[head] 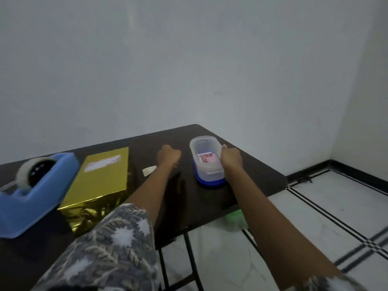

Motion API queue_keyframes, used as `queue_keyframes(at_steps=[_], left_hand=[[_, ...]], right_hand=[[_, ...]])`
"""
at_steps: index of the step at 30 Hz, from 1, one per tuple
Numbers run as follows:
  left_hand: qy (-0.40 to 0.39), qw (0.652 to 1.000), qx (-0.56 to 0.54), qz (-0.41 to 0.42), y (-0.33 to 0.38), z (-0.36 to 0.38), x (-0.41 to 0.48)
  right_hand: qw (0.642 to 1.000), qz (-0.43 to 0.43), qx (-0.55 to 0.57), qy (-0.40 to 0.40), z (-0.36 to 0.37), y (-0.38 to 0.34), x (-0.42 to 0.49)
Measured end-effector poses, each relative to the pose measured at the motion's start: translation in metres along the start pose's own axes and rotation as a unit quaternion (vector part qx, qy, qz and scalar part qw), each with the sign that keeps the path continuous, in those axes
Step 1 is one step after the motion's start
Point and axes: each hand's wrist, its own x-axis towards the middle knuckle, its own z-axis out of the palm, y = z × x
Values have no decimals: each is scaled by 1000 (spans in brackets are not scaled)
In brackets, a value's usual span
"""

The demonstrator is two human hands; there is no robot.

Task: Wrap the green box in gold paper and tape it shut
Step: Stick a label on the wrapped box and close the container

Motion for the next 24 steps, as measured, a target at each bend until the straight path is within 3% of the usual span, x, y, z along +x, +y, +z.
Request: queue_keyframes(at_steps=[3, 7, 9, 12, 14, 16, 18, 20, 21, 24], left_hand=[[22, 999, 30, 0, 2, 15, 0], [-10, 999, 32, 20, 10, 32, -2], [-50, 993, 97, 49, 16, 38, 1], [-177, 954, 238, 35, 26, 48, 6], [-200, 926, 319, 34, 34, 55, 6], [-195, 926, 324, 16, 40, 57, 5], [-190, 949, 249, -21, 45, 52, 9], [-117, 984, 130, -27, 52, 37, 21], [-41, 995, 91, -9, 58, 26, 28], [152, 980, 19, 124, 87, -2, 18]], right_hand=[[1000, -5, 11, -2, 0, -1, 14], [1000, -6, 9, 3, -15, 1, 31], [999, -21, -4, 27, -35, -1, 39], [996, -42, -26, 71, -66, 1, 48], [995, -45, -34, 81, -76, 7, 51], [996, -39, -25, 79, -76, 13, 52], [996, -33, -17, 76, -76, 15, 50], [996, -34, -30, 74, -76, 16, 48], [996, -35, -38, 72, -77, 17, 48], [996, -43, -36, 63, -78, 24, 49]])
